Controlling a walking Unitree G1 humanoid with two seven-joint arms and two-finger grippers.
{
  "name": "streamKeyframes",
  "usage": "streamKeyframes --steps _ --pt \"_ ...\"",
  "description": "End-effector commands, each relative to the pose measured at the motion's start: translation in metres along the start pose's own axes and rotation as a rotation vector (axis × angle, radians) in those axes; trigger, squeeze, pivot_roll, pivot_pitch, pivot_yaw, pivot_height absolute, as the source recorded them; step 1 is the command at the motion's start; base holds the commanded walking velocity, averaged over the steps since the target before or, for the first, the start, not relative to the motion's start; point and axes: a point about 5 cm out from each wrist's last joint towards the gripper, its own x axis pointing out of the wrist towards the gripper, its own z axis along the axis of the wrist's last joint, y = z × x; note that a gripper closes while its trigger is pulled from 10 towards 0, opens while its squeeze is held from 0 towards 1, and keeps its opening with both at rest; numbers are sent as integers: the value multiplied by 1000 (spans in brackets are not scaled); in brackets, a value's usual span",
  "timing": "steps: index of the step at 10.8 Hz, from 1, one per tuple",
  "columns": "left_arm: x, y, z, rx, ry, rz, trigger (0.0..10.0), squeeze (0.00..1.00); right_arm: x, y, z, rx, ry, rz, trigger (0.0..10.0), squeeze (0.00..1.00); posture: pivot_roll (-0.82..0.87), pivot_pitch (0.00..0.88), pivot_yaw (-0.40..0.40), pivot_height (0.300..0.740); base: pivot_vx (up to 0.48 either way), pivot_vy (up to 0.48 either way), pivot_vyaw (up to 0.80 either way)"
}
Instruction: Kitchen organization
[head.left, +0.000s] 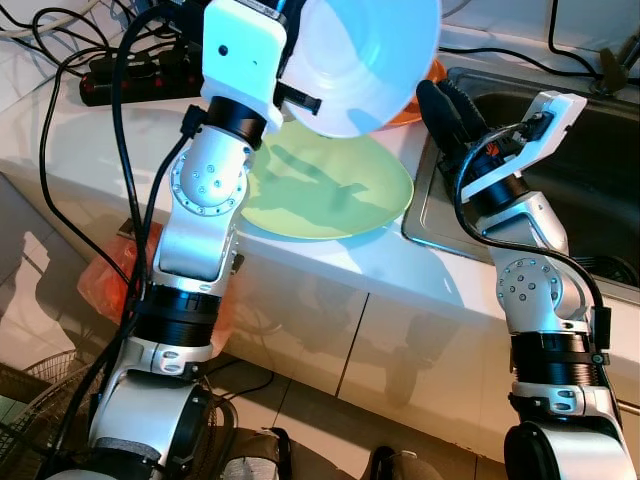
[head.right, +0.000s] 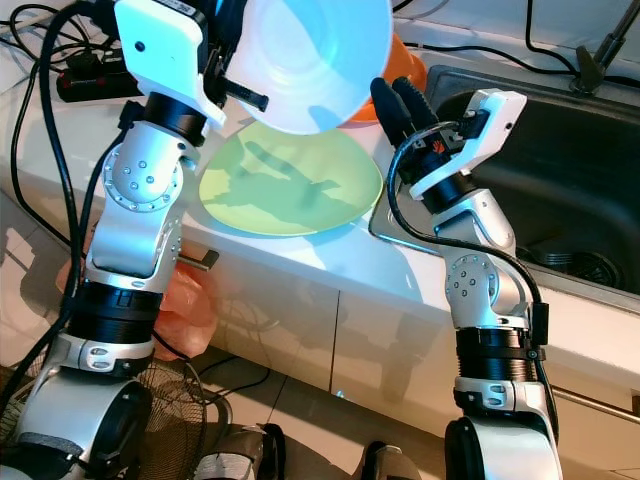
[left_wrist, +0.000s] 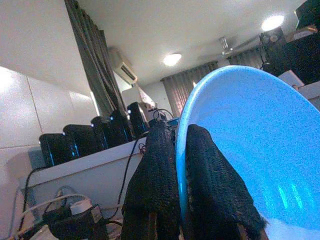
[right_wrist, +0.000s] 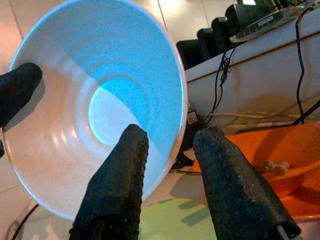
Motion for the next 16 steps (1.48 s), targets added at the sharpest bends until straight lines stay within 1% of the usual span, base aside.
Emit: streamKeyframes --steps 1,6,10,12,14,16 --pt "7 1 15 -11 -73 -5 10000 0 -1 3 1 2 -2 5 10000 0 66 150 22 740 0 0 0" --pt "7 -2 19 -50 -94 -27 10000 0 1 -1 -4 -4 12 -44 10000 0 70 150 21 740 0 0 0" --pt "5 -12 20 -103 -103 -95 10000 0 1 -12 -5 0 8 -145 10000 0 74 149 21 740 0 0 0" --pt "4 -16 21 -116 -104 -124 10000 0 1 -13 -5 4 3 -160 10000 0 74 149 21 740 0 0 0" --pt "0 -26 21 -127 -102 -206 10000 0 1 -13 -6 10 3 -166 10000 0 74 149 21 740 0 0 0" --pt "0 -27 22 -127 -104 -219 10000 0 2 -13 -7 14 0 -167 10000 0 74 149 21 740 0 0 0"
